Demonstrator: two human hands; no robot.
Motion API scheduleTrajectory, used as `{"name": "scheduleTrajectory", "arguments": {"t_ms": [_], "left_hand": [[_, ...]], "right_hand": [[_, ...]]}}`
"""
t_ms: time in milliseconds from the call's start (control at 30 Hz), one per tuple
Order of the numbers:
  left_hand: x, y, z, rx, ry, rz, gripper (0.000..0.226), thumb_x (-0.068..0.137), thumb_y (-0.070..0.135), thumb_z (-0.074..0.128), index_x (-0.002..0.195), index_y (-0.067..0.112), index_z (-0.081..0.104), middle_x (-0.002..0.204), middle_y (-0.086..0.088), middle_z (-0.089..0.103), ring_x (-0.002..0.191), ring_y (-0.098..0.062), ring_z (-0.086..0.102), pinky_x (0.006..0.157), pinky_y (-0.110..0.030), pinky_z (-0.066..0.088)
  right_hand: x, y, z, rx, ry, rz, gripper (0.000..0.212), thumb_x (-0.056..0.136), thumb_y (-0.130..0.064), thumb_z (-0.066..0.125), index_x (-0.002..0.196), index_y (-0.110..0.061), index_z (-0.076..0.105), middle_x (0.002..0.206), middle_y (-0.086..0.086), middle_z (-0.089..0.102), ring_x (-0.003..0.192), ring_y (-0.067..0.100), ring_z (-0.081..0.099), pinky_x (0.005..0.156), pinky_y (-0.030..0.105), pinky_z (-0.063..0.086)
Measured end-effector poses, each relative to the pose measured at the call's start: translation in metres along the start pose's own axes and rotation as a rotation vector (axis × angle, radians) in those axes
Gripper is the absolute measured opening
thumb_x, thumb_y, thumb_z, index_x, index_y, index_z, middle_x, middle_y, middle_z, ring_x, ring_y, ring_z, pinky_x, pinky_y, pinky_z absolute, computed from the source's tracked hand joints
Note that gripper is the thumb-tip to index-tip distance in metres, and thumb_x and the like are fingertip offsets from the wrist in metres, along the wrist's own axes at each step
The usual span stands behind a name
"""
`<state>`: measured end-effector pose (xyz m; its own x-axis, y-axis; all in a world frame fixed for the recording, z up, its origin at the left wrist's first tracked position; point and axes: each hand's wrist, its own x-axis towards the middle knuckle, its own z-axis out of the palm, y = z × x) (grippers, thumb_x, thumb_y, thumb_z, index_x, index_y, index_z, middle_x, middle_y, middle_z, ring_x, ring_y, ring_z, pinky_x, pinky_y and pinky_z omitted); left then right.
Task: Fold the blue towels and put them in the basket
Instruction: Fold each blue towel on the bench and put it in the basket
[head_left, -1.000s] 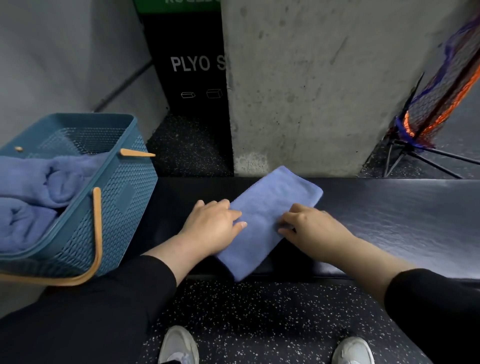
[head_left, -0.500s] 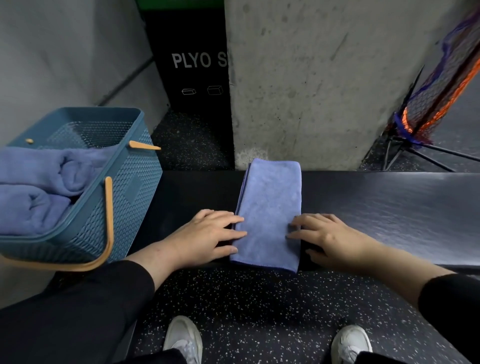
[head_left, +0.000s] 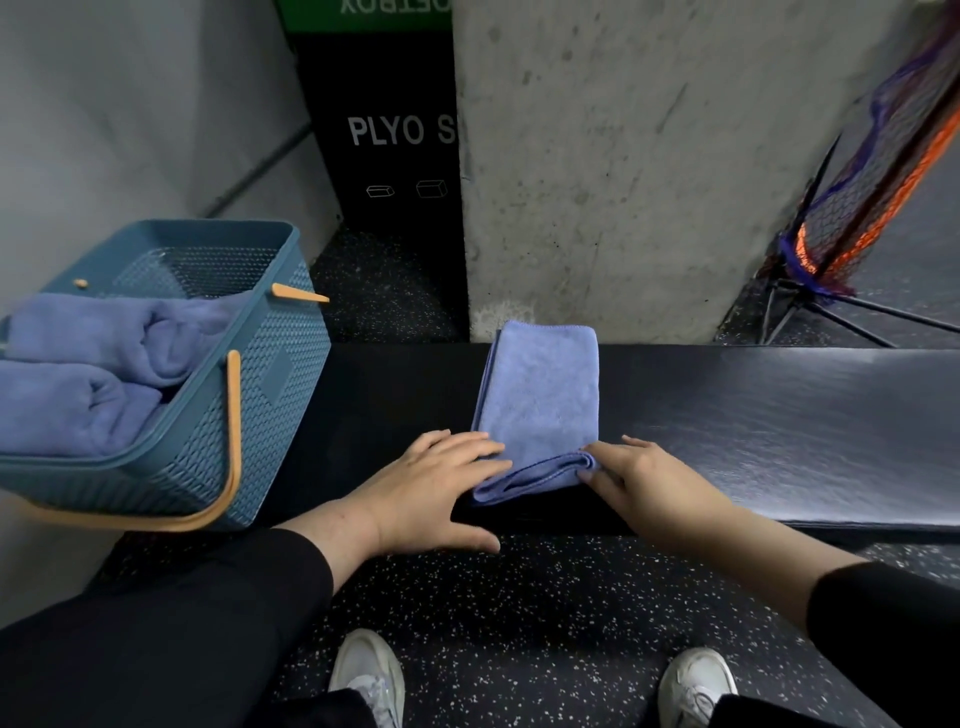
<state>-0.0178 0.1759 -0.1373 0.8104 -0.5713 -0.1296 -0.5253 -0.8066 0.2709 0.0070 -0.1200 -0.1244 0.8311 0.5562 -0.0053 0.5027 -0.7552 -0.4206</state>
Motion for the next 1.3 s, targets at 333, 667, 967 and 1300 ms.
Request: {"name": "scheduleTrajectory", "arguments": {"t_ms": [333, 667, 967, 1300], "left_hand": [[0.011, 0.016, -0.026, -0.825, 0.154, -0.211, 0.009, 0.09, 0.031, 0.071, 0.098, 0.029, 0.074, 0.095, 0.012, 0.075, 0.091, -0.002, 0.068, 0.084, -0.027, 0.053], [0.059, 0.009, -0.034, -1.003, 0.381, -0.422, 0.012, 0.091, 0.024, 0.071, 0.097, 0.014, 0.072, 0.094, -0.009, 0.076, 0.094, -0.028, 0.072, 0.088, -0.049, 0.054], [0.084, -0.002, -0.026, -0.026, 0.349, -0.313, 0.055, 0.099, 0.042, 0.051, 0.151, 0.028, 0.039, 0.149, 0.005, 0.043, 0.136, -0.02, 0.04, 0.111, -0.04, 0.033], [0.074, -0.003, -0.001, 0.12, -0.06, -0.172, 0.071, 0.102, 0.061, 0.019, 0.161, 0.028, -0.003, 0.166, 0.015, -0.014, 0.152, -0.005, -0.014, 0.125, -0.048, 0.0]], "right_hand": [[0.002, -0.004, -0.039, 0.488, -0.164, 0.201, 0.035, 0.102, -0.043, 0.046, 0.101, -0.013, 0.063, 0.087, 0.012, 0.071, 0.069, 0.012, 0.058, 0.077, 0.043, 0.053], [0.037, 0.006, -0.041, 0.323, 0.052, 0.359, 0.035, 0.1, -0.039, 0.052, 0.078, -0.013, 0.062, 0.069, 0.002, 0.069, 0.066, 0.016, 0.066, 0.062, 0.03, 0.046], [0.065, 0.021, -0.023, -0.138, 0.314, 0.271, 0.043, 0.094, -0.053, 0.051, 0.123, -0.023, 0.058, 0.126, 0.001, 0.057, 0.115, 0.029, 0.055, 0.091, 0.047, 0.045], [0.033, 0.012, 0.015, -0.223, -0.234, 0.114, 0.076, 0.091, -0.069, 0.004, 0.158, -0.033, -0.007, 0.161, -0.02, -0.019, 0.148, 0.001, -0.019, 0.124, 0.044, -0.002]]}}
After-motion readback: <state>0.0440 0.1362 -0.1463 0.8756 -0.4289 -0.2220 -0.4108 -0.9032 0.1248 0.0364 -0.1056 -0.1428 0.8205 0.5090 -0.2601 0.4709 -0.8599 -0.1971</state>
